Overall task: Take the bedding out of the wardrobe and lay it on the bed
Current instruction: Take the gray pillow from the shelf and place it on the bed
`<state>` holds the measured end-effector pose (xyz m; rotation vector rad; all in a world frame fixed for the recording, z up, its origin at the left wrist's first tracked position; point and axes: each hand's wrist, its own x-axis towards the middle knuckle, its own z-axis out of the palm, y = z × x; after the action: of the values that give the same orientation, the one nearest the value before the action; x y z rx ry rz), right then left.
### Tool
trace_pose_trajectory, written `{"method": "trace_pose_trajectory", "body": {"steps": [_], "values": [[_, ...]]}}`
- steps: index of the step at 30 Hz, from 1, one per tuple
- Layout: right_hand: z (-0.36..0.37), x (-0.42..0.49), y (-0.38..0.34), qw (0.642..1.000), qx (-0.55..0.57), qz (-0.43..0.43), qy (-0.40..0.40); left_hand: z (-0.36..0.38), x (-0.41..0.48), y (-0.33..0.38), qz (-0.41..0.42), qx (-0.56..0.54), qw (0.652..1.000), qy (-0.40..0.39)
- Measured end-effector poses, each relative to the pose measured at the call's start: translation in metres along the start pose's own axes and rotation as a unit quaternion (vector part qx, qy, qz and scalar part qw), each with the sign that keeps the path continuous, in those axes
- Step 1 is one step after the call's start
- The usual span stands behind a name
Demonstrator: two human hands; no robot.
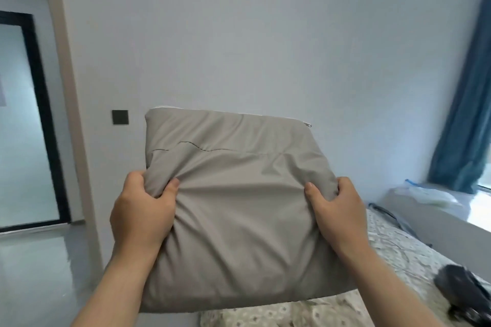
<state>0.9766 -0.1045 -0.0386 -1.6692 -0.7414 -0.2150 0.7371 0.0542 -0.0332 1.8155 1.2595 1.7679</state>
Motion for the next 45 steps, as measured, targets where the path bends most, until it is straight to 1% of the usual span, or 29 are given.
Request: {"method": "trace_pose_trajectory", "body": {"steps": [4,8,11,14,19,23,27,32,36,43,45], "values": [[-0.058,0.016,0.036,0.994,-0.062,0.033,0.078,0.077,-0.018,0.029,0.01,-0.061,0.995,-0.083],[-0.106,0.017,0.064,0.978,-0.124,0.068,0.151,0.143,-0.042,0.054,0.022,-0.111,0.98,-0.163],[-0.136,0.015,0.081,0.96,-0.166,0.095,0.206,0.194,-0.064,0.069,0.022,-0.147,0.961,-0.232],[-0.162,0.005,0.102,0.932,-0.209,0.14,0.26,0.237,-0.092,0.087,0.035,-0.173,0.936,-0.303],[-0.203,-0.024,0.127,0.889,-0.25,0.195,0.33,0.283,-0.144,0.121,0.059,-0.215,0.891,-0.395],[-0.244,-0.063,0.134,0.85,-0.282,0.229,0.381,0.296,-0.201,0.147,0.068,-0.243,0.848,-0.466],[-0.296,-0.107,0.136,0.81,-0.308,0.258,0.427,0.292,-0.266,0.18,0.077,-0.259,0.805,-0.528],[-0.356,-0.154,0.14,0.774,-0.334,0.282,0.458,0.275,-0.339,0.219,0.095,-0.27,0.773,-0.567],[-0.416,-0.194,0.154,0.753,-0.336,0.309,0.473,0.257,-0.405,0.253,0.104,-0.273,0.755,-0.587],[-0.522,-0.256,0.201,0.744,-0.332,0.358,0.456,0.237,-0.535,0.29,0.105,-0.255,0.745,-0.608],[-0.543,-0.276,0.221,0.74,-0.332,0.38,0.445,0.233,-0.569,0.291,0.105,-0.252,0.734,-0.621]]}}
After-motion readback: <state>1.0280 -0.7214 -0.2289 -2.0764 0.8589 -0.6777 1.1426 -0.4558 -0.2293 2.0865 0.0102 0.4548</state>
